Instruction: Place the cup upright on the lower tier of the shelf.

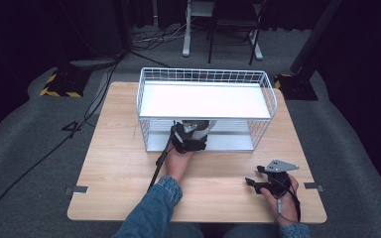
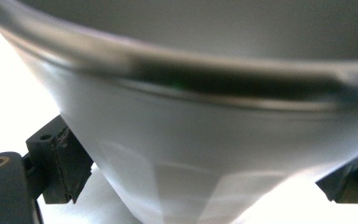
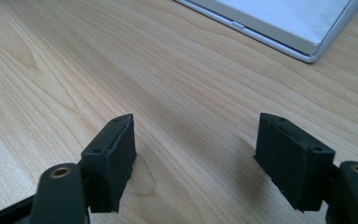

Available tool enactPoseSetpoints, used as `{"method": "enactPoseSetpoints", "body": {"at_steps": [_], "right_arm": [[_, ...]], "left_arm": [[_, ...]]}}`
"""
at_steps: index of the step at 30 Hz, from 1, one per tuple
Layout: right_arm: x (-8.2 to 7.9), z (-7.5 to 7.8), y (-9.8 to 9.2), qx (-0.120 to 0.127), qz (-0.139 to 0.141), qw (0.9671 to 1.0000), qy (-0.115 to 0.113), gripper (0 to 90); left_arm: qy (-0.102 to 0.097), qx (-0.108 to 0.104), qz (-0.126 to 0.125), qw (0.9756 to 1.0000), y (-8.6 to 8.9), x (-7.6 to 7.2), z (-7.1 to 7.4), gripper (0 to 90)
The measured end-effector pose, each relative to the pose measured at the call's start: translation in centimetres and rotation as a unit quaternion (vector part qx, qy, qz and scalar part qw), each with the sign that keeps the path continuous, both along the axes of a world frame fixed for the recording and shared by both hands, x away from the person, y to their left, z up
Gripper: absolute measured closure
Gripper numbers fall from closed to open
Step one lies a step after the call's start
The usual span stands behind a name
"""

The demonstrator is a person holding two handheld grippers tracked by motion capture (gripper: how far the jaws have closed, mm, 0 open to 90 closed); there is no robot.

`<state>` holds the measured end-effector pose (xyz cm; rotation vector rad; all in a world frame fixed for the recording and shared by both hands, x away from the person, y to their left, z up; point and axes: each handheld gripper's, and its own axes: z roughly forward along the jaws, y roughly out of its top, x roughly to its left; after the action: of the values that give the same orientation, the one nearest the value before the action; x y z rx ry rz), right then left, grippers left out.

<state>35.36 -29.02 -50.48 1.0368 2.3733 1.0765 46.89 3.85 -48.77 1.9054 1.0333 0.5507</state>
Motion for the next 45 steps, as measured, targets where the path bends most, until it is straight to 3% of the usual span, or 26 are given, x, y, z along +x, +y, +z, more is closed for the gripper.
{"method": "enactPoseSetpoints", "body": {"at_steps": [9, 11, 13, 21, 22, 23, 24, 25, 26, 27, 28, 29, 30, 31, 32, 36, 45], "right_arm": [[0.0, 0.0, 0.0, 0.000, 0.000, 1.0000, 0.000, 28.9], [0.0, 0.0, 0.0, 0.000, 0.000, 1.0000, 0.000, 28.9], [0.0, 0.0, 0.0, 0.000, 0.000, 1.0000, 0.000, 28.9], [0.0, 0.0, 0.0, 0.000, 0.000, 1.0000, 0.000, 28.8], [0.0, 0.0, 0.0, 0.000, 0.000, 1.0000, 0.000, 28.8], [0.0, 0.0, 0.0, 0.000, 0.000, 1.0000, 0.000, 28.8], [0.0, 0.0, 0.0, 0.000, 0.000, 1.0000, 0.000, 28.8], [0.0, 0.0, 0.0, -0.001, 0.000, 1.0000, 0.000, 28.8], [0.0, 0.0, 0.0, -0.001, 0.001, 1.0000, 0.000, 28.7], [0.0, 0.0, 0.0, -0.001, 0.002, 1.0000, 0.000, 28.7], [0.0, 0.0, 0.0, 0.000, 0.002, 1.0000, 0.000, 28.7], [0.0, 0.0, 0.0, -0.001, 0.003, 1.0000, -0.001, 28.7], [0.0, 0.0, 0.0, 0.000, 0.003, 1.0000, -0.001, 28.7], [0.0, 0.0, 0.0, 0.000, 0.003, 1.0000, -0.001, 28.7], [0.0, 0.0, 0.0, 0.000, 0.003, 1.0000, 0.000, 28.7], [0.0, 0.0, 0.0, 0.000, 0.003, 1.0000, 0.000, 28.7], [0.1, 0.0, 0.0, 0.001, 0.008, 1.0000, 0.001, 28.4]], "left_arm": [[-0.007, -0.003, 0.001, 1.0000, -0.1, -0.1, 0.1, 7.5], [-0.024, -0.025, -0.020, 0.9992, 0.0, -0.3, 0.4, 0.0], [-0.034, -0.028, -0.018, 0.9989, 0.1, -0.5, 0.6, 0.0], [-0.035, -0.039, -0.016, 0.9985, 0.4, -0.9, 0.7, 0.0], [-0.038, -0.037, -0.010, 0.9985, 0.5, -1.1, 0.8, 0.0], [-0.058, -0.020, 0.018, 0.9980, 0.7, -1.3, 1.1, 0.0], [-0.044, -0.031, -0.012, 0.9985, 0.7, -1.4, 1.2, 0.0], [-0.044, -0.031, -0.018, 0.9984, 0.8, -1.5, 1.3, 0.0], [-0.041, -0.037, 0.003, 0.9985, 0.8, -2.0, 1.4, 0.0], [-0.041, -0.033, -0.020, 0.9984, 1.0, -2.1, 1.5, 0.0], [-0.050, -0.021, -0.024, 0.9982, 1.3, -2.2, 1.7, 0.0], [-0.035, -0.033, -0.041, 0.9980, 1.3, -2.4, 1.7, 0.0], [-0.035, -0.033, -0.041, 0.9980, 1.3, -2.4, 1.7, 0.0], [-0.043, -0.023, -0.038, 0.9981, 1.6, -2.7, 1.9, 0.0], [-0.043, -0.034, -0.008, 0.9984, 1.8, -3.4, 2.1, 0.0], [-0.040, -0.045, -0.010, 0.9981, 2.4, -4.2, 2.3, 0.0], [-0.058, -0.069, -0.015, 0.9958, 4.6, -7.2, 3.9, 0.0]]}}
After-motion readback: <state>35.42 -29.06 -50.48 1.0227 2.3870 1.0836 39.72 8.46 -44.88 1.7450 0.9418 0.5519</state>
